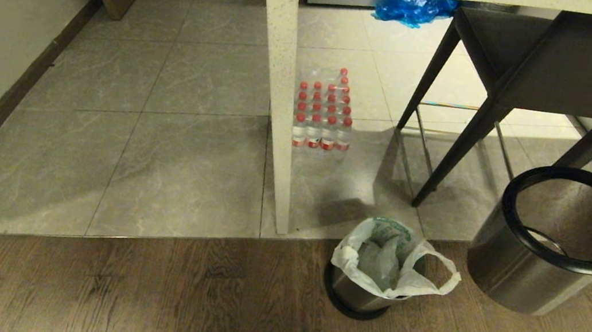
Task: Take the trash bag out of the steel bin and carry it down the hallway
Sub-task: Place the outer trash can on the ground
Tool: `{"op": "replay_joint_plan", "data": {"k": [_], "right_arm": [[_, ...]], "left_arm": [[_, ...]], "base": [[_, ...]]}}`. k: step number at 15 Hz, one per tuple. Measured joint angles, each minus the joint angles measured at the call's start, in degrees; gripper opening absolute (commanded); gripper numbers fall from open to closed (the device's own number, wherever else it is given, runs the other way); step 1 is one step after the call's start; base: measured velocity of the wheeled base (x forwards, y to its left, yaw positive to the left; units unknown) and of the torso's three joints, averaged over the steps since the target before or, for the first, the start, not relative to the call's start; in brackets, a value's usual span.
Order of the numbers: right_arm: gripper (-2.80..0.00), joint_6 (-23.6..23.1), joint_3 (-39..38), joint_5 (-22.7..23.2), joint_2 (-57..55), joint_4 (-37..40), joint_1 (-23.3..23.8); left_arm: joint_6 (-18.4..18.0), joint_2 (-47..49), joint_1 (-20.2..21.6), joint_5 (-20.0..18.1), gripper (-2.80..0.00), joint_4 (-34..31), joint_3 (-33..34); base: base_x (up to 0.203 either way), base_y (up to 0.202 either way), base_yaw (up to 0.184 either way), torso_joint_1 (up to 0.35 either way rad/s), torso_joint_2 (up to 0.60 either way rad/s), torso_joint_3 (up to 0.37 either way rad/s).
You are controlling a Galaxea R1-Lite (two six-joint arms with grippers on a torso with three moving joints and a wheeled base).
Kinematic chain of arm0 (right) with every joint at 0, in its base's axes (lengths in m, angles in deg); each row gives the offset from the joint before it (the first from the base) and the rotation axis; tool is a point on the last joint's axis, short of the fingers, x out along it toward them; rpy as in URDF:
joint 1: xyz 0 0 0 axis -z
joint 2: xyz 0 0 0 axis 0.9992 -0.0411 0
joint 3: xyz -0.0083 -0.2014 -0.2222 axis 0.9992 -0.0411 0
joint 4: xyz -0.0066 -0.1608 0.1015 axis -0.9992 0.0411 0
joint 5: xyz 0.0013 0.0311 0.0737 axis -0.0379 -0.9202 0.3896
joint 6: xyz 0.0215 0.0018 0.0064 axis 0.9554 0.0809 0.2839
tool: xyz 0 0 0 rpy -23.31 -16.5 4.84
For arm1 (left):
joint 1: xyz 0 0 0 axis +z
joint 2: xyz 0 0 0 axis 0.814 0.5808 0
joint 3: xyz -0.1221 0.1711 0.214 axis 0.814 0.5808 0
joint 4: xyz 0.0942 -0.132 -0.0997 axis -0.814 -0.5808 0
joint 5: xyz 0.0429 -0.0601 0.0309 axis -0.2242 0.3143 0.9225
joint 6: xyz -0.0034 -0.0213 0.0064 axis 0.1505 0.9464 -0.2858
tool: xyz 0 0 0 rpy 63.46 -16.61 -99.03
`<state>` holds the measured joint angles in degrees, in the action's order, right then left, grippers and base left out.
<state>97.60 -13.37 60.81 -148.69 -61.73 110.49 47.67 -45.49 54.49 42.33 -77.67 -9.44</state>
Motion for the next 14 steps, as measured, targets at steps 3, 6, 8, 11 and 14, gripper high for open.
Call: {"op": "replay_joint_plan", "data": {"k": [3,6,8,11,14], "right_arm": [[-2.8,2.6,1.3,1.2,-10.9,-9.2,0.2],[-2.8,4.1,1.7,1.4,-21.0,-18.1,-0.5],[-2.8,4.7,1.9,1.3,-26.6,-21.9,-1.1],[-2.8,4.8,2.4,1.3,-32.4,-25.6,-1.8],[0.0,4.8,2.6,1.0,-36.3,-28.0,-2.3]], "left_arm": [[0.0,0.0,0.0,0.0,-2.8,0.0,0.0],[0.0,0.0,0.0,0.0,-2.8,0.0,0.0],[0.0,0.0,0.0,0.0,-2.8,0.0,0.0],[0.0,0.0,0.0,0.0,-2.8,0.0,0.0],[0.0,0.0,0.0,0.0,-2.8,0.0,0.0]], "base": [[0.0,0.0,0.0,0.0,0.0,0.0],[0.0,0.0,0.0,0.0,0.0,0.0],[0.0,0.0,0.0,0.0,0.0,0.0],[0.0,0.0,0.0,0.0,0.0,0.0],[0.0,0.0,0.0,0.0,0.0,0.0]]}}
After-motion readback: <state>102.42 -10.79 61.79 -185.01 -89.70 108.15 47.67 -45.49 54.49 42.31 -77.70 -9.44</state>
